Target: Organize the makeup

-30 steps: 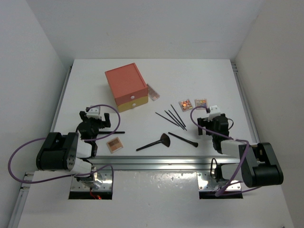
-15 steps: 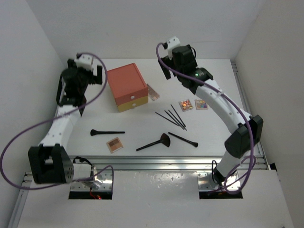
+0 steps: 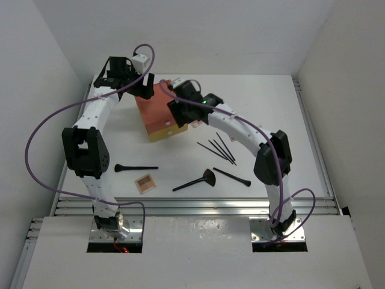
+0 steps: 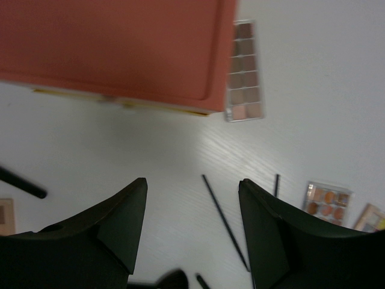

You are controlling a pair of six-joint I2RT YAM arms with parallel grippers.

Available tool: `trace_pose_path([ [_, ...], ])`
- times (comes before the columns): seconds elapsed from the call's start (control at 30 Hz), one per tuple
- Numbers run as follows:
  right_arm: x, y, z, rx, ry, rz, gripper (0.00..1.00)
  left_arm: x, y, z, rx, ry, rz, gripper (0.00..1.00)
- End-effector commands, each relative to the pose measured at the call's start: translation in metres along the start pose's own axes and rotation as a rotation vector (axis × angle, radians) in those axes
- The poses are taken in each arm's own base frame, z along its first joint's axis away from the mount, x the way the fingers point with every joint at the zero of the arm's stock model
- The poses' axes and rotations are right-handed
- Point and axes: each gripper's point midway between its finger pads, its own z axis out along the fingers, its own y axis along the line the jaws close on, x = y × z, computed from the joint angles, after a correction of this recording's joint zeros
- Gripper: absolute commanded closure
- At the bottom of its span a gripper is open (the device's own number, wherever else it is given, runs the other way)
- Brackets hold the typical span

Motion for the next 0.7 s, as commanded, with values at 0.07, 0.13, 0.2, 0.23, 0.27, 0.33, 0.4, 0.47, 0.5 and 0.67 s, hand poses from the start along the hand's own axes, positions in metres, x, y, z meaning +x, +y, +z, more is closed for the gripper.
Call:
trace_pose_path([
  [0.07,-0.011,0.066,0.016,0.01,-0.133,0.055,0.42,0.008,-0.018,0.007,-0.009,0.029,0.03,0.24],
  [0.13,-0.009,0.073,0.027,0.026,-0.151,0.08,0.43,0.014,-0.02,0.013,-0.014,0.04,0.033,0.43],
  [0.2,-0.01,0.076,0.037,0.032,-0.167,0.134,0.44,0.029,-0.021,0.019,-0.007,0.071,0.034,0.47],
  [0.23,-0.012,0.074,0.041,0.044,-0.177,0.153,0.44,0.034,-0.022,0.02,-0.004,0.081,0.031,0.48],
  [0.27,-0.007,0.075,0.05,0.052,-0.167,0.157,0.45,0.04,-0.022,0.022,-0.003,0.087,0.03,0.48],
  [0.33,-0.014,0.071,0.053,0.065,-0.186,0.18,0.45,0.041,-0.029,0.025,0.013,0.084,0.025,0.48],
  [0.4,-0.015,0.074,0.063,0.053,-0.199,0.197,0.47,0.041,-0.028,0.027,0.011,0.075,0.027,0.49],
  [0.47,-0.016,0.071,0.073,0.056,-0.212,0.215,0.48,0.042,-0.034,0.029,0.018,0.074,0.024,0.49],
  [0.5,-0.017,0.074,0.074,0.046,-0.218,0.215,0.48,0.04,-0.033,0.03,0.016,0.065,0.026,0.49],
  [0.67,-0.031,0.074,0.081,0.015,-0.271,0.215,0.51,0.044,-0.037,0.031,0.017,0.075,0.029,0.49],
])
